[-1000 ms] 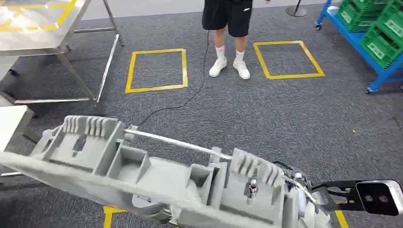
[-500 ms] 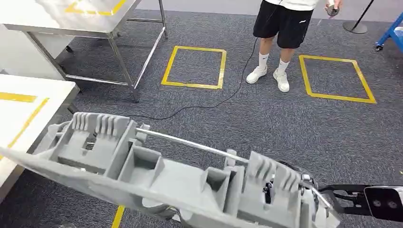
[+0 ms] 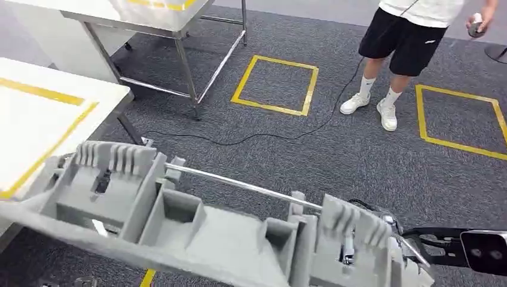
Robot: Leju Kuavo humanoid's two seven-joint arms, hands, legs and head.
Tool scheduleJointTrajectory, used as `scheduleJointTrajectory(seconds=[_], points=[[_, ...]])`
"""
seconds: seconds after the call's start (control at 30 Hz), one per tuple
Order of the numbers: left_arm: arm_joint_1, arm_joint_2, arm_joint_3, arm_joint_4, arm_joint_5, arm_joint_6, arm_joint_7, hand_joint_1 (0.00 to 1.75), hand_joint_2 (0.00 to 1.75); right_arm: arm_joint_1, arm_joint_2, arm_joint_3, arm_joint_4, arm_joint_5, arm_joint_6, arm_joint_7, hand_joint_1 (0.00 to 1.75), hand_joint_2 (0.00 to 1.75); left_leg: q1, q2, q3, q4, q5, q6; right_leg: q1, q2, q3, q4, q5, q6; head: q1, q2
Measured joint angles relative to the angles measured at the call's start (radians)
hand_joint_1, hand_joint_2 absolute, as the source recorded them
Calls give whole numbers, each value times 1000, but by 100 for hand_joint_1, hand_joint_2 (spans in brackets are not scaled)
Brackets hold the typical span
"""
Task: Take the parts from the cabinet and place them on the table.
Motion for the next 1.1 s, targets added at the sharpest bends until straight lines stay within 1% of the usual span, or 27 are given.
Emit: scheduleJointTrajectory(seconds=[0.07,0.1,0.13,0.17,0.2,0.23,0.27,0.3,0.33,0.37,0.4,0.43,0.47,0.57,0.6,0.63,0.67,0.73,0.77,0.8,0.83,0.87,0.9,0.93,0.97,1.07,1.1], points=[[3,11,0,14,15,-15,2,0,175,-3,0,1,4,0,0,-2,173,175,-1,-22,2,-12,4,6,1,-22,10,-7,-2,10,0,0],[4,12,0,20,16,-17,2,0,175,-4,-1,1,5,1,0,-3,173,175,17,-35,28,-31,18,7,-3,-4,4,6,-9,14,3,0],[3,13,0,24,18,-18,1,0,175,-5,-1,2,6,4,0,-3,173,175,16,-46,33,-39,19,13,-3,47,-7,36,-26,12,6,0],[0,15,0,28,18,-21,0,0,175,-4,-3,3,7,4,1,-4,173,175,17,-56,32,-38,21,16,-5,78,-37,102,-55,7,5,0],[-2,16,-1,32,18,-23,1,0,175,-2,-5,2,9,5,1,-4,173,175,17,-72,32,-38,21,16,-8,93,-78,182,-86,4,11,0],[-2,16,-2,37,18,-26,0,0,175,1,-8,3,12,5,1,-4,173,175,18,-88,31,-38,21,16,-10,97,-117,257,-110,5,11,0],[-1,17,-1,39,18,-28,1,0,175,2,-8,3,13,5,1,-4,173,175,18,-104,31,-37,21,15,-13,97,-142,297,-115,11,11,0],[1,16,-1,43,18,-29,1,0,175,2,-9,3,14,5,1,-4,173,175,19,-119,32,-37,21,15,-16,98,-141,285,-102,21,11,0],[2,16,-1,46,18,-30,1,0,175,2,-10,3,14,6,1,-4,173,175,21,-135,34,-36,20,12,-20,99,-119,227,-70,34,11,0],[3,16,-1,49,18,-34,1,0,175,2,-11,3,14,7,2,-4,173,175,25,-152,36,-33,17,7,-24,105,-80,137,-27,47,11,0],[3,17,-1,51,19,-35,1,0,175,2,-11,3,14,7,2,-4,173,175,28,-166,35,-26,13,0,-32,130,-38,41,14,61,11,0],[4,18,-1,52,21,-35,1,0,175,2,-12,3,15,8,2,-4,173,175,26,-177,30,-19,7,-9,-32,161,-27,13,19,55,12,0],[5,19,0,53,22,-35,1,0,175,2,-11,4,16,8,2,-4,173,175,24,-186,24,-11,4,-16,-31,150,-22,4,23,40,14,0],[19,19,0,55,26,-35,1,0,175,-1,-10,4,16,8,2,-3,173,175,28,-199,15,-15,8,-25,-24,131,-24,7,26,24,13,0],[21,20,0,55,26,-35,1,0,175,-2,-8,4,16,8,2,-3,173,175,29,-188,16,-9,2,-28,-32,120,-20,4,26,18,13,0],[20,19,0,56,27,-35,1,0,175,-1,-6,4,16,8,2,-3,173,175,22,-130,2,21,-15,-32,-29,112,-15,3,23,9,7,0],[17,19,0,56,28,-36,1,0,175,0,-6,4,16,6,1,-3,173,175,24,-98,-27,80,-46,-35,-25,102,-13,4,20,6,1,0],[15,19,0,56,29,-40,2,0,175,2,-6,3,16,4,0,1,173,175,26,-73,-111,244,-112,-37,-17,78,-12,4,16,-1,2,0],[16,18,0,56,29,-43,3,0,175,2,-6,3,16,3,0,1,173,175,26,-71,-143,299,-124,-36,-14,66,-12,4,14,-4,2,0],[19,16,0,56,29,-45,3,0,175,3,-6,3,16,3,0,1,173,175,26,-71,-149,302,-112,-34,-11,54,-10,4,12,-6,1,0],[22,16,0,56,29,-45,4,0,175,3,-6,3,16,3,0,2,173,175,25,-69,-132,261,-81,-30,-7,44,-7,4,9,-10,1,0],[23,16,0,56,30,-45,3,0,175,2,-6,3,16,3,0,2,173,175,23,-63,-92,179,-36,-22,-3,32,-2,4,6,-12,1,0],[23,16,0,55,30,-45,4,0,175,2,-6,3,16,3,0,2,173,175,15,-43,-43,87,6,-9,2,21,3,3,2,-12,1,0],[22,18,0,53,30,-45,3,0,175,2,-6,3,15,3,0,2,173,175,-1,18,-5,14,13,10,2,11,8,2,-2,-12,2,0],[19,18,0,52,30,-45,4,0,175,2,-6,3,14,3,0,2,173,175,-4,28,-4,8,3,12,13,-1,8,2,-4,-8,3,0],[19,17,0,52,31,-47,4,0,175,4,-6,4,11,3,0,5,173,175,-11,-11,-10,2,6,18,7,-37,13,-4,-8,1,2,0],[21,17,0,52,31,-48,4,0,175,3,-4,4,8,3,0,6,173,175,-7,-26,7,-15,14,24,12,-43,21,-9,-11,6,1,0]])
